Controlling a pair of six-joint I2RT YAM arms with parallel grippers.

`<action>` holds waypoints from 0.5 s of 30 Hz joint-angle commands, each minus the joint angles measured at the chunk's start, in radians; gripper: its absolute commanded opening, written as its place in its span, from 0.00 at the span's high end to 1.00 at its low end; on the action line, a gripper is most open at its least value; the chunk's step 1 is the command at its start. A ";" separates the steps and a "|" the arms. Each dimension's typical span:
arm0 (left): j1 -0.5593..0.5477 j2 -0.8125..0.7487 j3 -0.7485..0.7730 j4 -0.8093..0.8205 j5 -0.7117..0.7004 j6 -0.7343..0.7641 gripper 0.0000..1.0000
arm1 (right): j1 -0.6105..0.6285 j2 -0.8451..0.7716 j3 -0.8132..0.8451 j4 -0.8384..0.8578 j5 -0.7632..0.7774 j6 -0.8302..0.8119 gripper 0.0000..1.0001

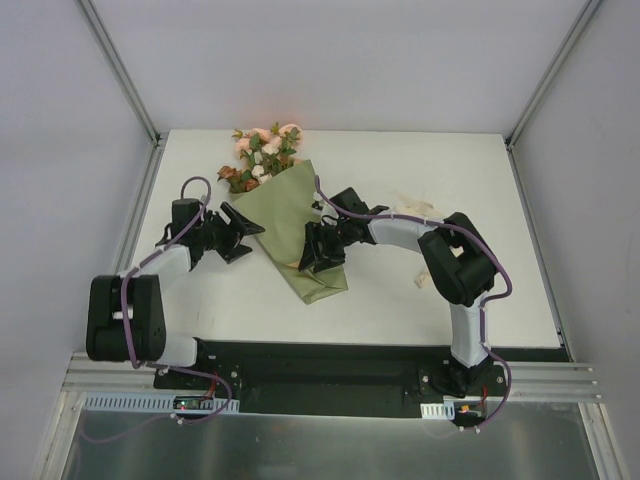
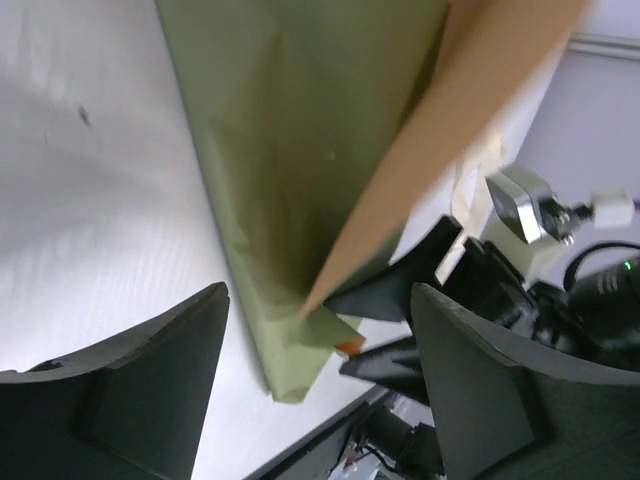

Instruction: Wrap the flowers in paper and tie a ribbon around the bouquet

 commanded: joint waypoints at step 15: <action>-0.016 0.423 0.298 -0.031 -0.099 0.190 1.00 | 0.004 0.008 0.033 0.090 -0.129 0.089 0.42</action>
